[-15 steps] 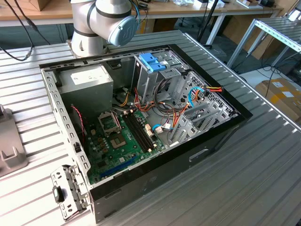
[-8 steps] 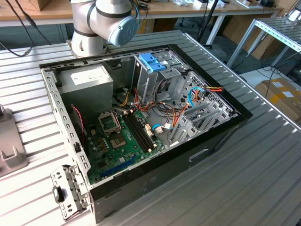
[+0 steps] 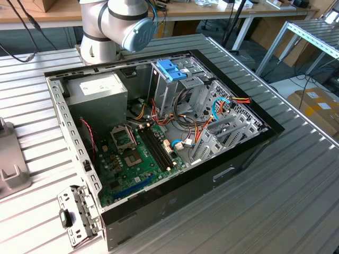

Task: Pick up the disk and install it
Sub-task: 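Pick up the disk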

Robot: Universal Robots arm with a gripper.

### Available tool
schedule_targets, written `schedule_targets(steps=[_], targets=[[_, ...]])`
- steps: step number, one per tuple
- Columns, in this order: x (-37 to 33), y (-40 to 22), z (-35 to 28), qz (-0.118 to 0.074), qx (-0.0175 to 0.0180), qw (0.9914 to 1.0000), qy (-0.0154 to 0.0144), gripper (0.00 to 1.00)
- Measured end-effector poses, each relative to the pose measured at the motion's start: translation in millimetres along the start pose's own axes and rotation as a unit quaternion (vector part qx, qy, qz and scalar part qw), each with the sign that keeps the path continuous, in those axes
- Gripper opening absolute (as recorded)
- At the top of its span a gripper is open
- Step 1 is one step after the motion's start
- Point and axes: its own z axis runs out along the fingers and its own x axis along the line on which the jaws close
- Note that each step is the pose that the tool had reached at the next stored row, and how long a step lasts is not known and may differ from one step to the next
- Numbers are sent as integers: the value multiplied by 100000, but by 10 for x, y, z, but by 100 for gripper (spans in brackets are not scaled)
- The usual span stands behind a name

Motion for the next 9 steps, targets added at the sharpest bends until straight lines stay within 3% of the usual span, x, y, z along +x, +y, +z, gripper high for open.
schedule_targets(steps=[9], targets=[[63,1,-9,0,14,100000,-4,37]])
